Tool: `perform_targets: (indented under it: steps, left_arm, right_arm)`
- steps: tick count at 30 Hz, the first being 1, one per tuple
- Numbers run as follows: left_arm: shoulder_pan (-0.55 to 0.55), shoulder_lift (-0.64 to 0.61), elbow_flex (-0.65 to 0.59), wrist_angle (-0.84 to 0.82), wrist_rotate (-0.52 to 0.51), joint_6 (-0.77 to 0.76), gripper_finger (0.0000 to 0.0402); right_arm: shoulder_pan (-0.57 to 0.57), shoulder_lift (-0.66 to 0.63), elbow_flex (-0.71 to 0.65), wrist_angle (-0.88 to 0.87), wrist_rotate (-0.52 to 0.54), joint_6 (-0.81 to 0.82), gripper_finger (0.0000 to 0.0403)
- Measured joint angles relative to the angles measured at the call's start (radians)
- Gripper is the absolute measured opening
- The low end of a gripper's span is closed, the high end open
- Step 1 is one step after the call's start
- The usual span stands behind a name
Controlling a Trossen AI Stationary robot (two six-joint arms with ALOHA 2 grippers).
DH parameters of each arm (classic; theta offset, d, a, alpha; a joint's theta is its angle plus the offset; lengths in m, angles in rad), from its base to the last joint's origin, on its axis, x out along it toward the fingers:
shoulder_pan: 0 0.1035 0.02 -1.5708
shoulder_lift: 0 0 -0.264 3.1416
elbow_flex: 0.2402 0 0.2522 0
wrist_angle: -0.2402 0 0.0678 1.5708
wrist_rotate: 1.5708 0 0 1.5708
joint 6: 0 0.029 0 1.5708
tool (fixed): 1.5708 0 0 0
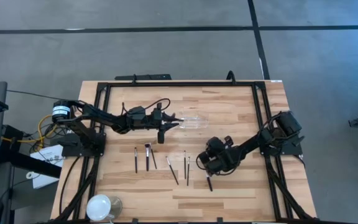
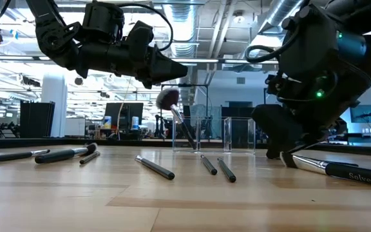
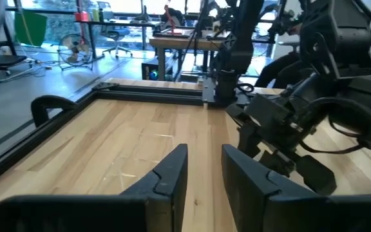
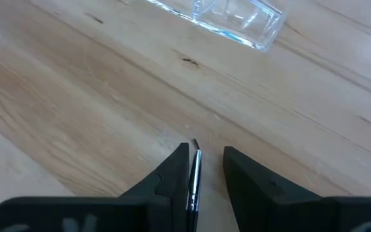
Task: Put items in baskets/containers
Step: Put the liner brush into the middle section of the transparent organizer
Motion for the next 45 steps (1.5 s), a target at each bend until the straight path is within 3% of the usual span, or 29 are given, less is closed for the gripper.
perform_targets:
  steps: [11, 21, 26, 30, 38, 45]
  left_arm:
    - [-0.011, 0.0, 0.0, 0.0, -0.001, -0.012, 0.0092]
    - [-0.078, 0.0, 0.0, -0.009, -0.002, -0.136, 0.0092]
    - [-0.158, 0.0, 0.0, -0.009, -0.002, -0.137, 0.0092]
    - [-0.223, 0.0, 0.0, -0.009, -0.002, -0.137, 0.0092]
    - [-0.325, 0.0, 0.0, -0.04, -0.001, -0.182, 0.0092]
    - [-0.329, 0.0, 0.0, -0.046, -0.024, -0.15, 0.0092]
  right_arm:
    - [0.035, 0.007, -0.004, 0.048, 0.027, 0.037, 0.0092]
    - [0.168, 0.169, -0.041, 0.17, 0.284, 0.212, 0.009]
    - [0.195, 0.207, -0.041, 0.183, 0.324, 0.275, 0.006]
    - [0.192, 0.195, -0.043, 0.191, 0.324, 0.272, 0.0014]
    - [0.189, 0.053, -0.044, 0.242, 0.205, 0.168, 0.0007]
    - [0.176, -0.13, -0.042, 0.462, 0.251, -0.267, 0.0006]
